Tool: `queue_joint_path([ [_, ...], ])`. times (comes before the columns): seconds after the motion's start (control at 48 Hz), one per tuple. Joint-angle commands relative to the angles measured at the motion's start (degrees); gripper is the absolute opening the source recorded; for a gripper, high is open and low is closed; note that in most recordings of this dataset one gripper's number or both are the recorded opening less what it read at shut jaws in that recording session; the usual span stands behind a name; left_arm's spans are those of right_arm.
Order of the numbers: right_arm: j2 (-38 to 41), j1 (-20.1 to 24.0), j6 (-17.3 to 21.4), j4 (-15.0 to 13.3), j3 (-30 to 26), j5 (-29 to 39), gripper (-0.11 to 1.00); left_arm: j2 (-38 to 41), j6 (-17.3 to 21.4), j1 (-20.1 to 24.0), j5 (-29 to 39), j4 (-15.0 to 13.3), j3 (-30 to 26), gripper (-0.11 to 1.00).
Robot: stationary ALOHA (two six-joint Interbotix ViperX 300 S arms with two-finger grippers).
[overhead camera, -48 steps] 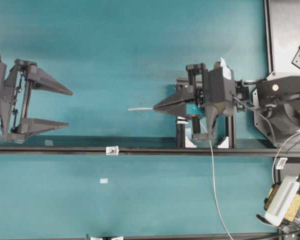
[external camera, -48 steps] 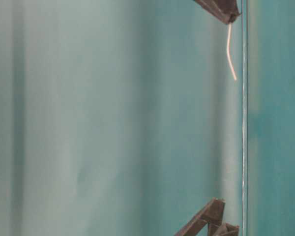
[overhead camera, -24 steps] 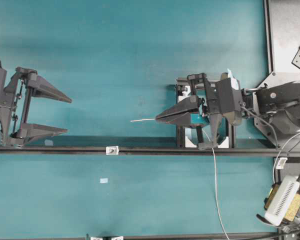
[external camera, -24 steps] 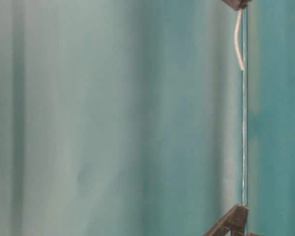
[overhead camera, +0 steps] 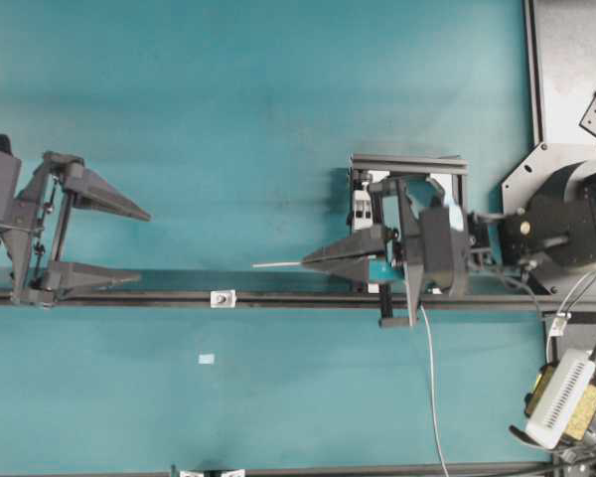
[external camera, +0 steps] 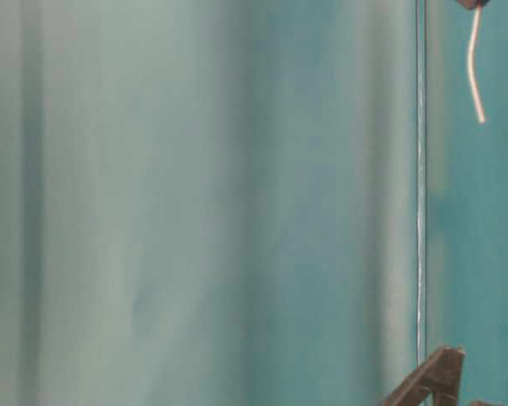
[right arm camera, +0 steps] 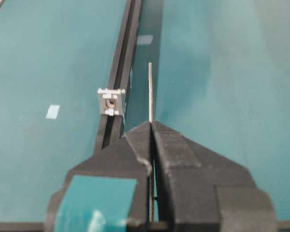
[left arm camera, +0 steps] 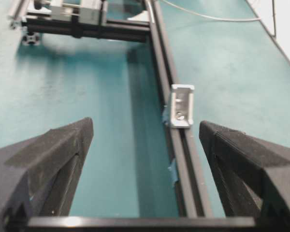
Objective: Insert the wire into the hole on the right side and pull it with the left arm.
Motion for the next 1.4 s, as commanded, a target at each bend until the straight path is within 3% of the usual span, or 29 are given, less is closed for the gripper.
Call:
queue_joint_path([
  [0.0,0.44,3.52,-3.16,5.63,-1.58,-1.67,0.02,0.35,-0.09,-1.14,-1.93,-0.18,-1.14,0.77],
  [0.083,1.41,5.98,-5.36,9.23,-2.37,-2.11,0.02,1.67,-0.09,-2.11,-3.52,-0.18,-1.32,0.77],
  [0.209,3.96,8.79,-5.80,12.13,-3.34,-3.52,0.02,4.13,-0.09,-3.78,-5.98,-0.18,-1.85,0.77],
  [0.417,7.29,10.28,-5.98,12.83,-4.48,-8.35,0.02,8.61,0.09,-4.75,-7.29,-0.18,-2.90,0.77],
  [0.688,10.99,10.99,-5.98,14.24,-5.45,-9.58,0.02,12.13,0.88,-4.48,-10.81,-0.18,-3.34,0.77],
  [1.022,14.94,15.03,-6.06,20.04,-5.45,-15.64,0.02,15.82,1.41,-3.34,-14.50,-0.18,-4.22,0.77],
  [1.376,17.58,15.56,-6.06,20.39,-6.06,-17.40,0.02,18.28,1.49,-2.37,-14.59,-0.18,-6.15,0.77],
])
